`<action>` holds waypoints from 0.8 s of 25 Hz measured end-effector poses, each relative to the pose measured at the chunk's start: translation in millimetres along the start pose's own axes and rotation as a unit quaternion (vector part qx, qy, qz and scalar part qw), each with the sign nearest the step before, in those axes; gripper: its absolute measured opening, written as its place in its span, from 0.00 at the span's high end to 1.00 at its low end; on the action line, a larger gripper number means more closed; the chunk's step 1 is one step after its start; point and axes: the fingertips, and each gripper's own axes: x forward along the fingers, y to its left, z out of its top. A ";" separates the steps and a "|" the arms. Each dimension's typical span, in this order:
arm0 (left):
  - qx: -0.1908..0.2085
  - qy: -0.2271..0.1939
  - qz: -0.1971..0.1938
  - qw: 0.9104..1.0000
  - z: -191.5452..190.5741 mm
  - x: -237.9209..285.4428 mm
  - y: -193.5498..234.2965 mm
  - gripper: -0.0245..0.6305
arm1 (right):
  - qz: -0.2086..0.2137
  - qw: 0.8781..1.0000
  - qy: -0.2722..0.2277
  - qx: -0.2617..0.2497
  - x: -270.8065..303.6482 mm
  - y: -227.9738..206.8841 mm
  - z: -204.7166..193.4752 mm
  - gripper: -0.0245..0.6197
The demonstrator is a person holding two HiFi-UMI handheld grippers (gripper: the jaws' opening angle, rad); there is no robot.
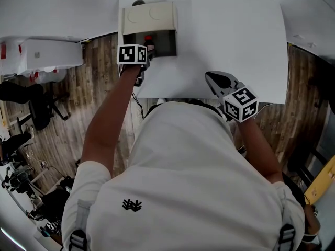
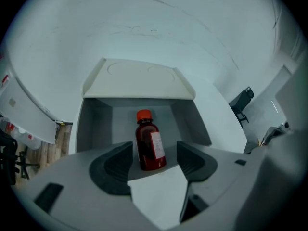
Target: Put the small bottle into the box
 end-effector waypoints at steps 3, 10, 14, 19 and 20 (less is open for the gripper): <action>0.004 -0.005 -0.010 1.000 0.1 -3.2 1.0 0.52 | -0.007 1.000 0.001 -0.001 2.6 8.2 -0.1 0.95; 0.005 -0.029 -0.044 0.999 -2.4 -19.4 -0.5 0.52 | -0.021 1.000 0.002 -0.008 8.7 30.1 -2.2 0.95; 0.008 -0.051 -0.070 0.996 -4.3 -34.4 -1.2 0.52 | -0.029 0.999 0.006 -0.013 15.9 41.5 -4.1 0.95; 0.015 -0.085 -0.114 0.990 -13.5 -59.3 -7.2 0.53 | -0.043 0.999 0.012 -0.020 21.1 53.5 -5.0 0.95; 0.016 -0.090 -0.123 0.988 -16.5 -64.7 -8.8 0.53 | -0.045 0.999 0.013 -0.021 21.6 55.6 -4.2 0.95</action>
